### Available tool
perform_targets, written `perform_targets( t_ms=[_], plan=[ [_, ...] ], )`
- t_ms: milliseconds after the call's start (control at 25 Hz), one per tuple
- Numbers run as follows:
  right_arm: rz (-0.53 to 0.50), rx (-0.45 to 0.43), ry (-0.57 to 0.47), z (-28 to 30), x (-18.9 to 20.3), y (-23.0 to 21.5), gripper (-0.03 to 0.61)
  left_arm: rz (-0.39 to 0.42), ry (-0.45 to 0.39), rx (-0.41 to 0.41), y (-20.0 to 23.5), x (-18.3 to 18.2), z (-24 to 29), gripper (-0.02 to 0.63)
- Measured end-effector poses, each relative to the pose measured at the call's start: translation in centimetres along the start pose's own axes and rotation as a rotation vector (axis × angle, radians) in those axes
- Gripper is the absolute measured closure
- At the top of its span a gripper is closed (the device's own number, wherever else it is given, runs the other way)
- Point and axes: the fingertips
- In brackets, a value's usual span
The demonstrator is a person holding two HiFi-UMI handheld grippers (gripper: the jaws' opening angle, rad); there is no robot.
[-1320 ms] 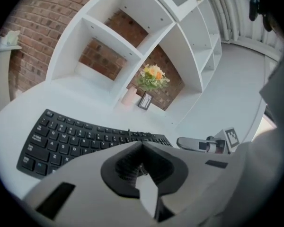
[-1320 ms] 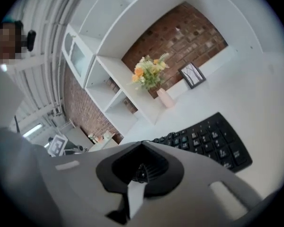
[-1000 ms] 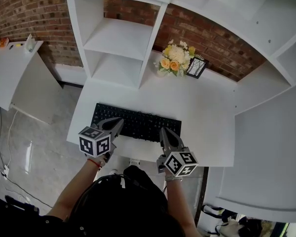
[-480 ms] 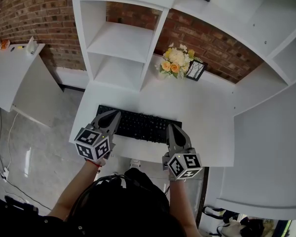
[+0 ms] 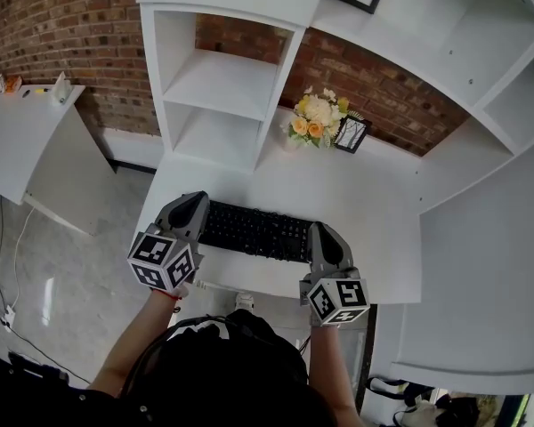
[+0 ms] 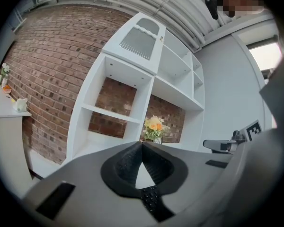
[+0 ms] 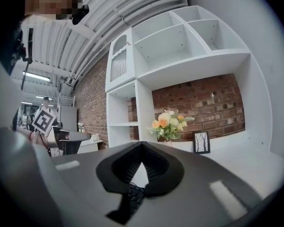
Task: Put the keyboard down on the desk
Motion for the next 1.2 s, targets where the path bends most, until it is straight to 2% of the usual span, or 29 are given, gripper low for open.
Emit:
perform_targets(
  t_ms=[520, 1200],
  plan=[
    [-0.040, 0.014, -0.024, -0.5, -1.5, 0.7, 0.577, -0.006, -0.043, -0.033, 1.2, -1.2, -1.6, 0.621],
    [-0.056, 0.032, -0.033, -1.9, -1.6, 2.3, 0.577, -0.020, -0.047, -0.055, 1.9, -0.9, -3.7, 0.621]
  ],
)
Point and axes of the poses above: the fingertips, and each gripper's own axes: z forward along the fingers, y to its left, x out of its underside, and after that the axes turned 15 degrees about -x, right-handed
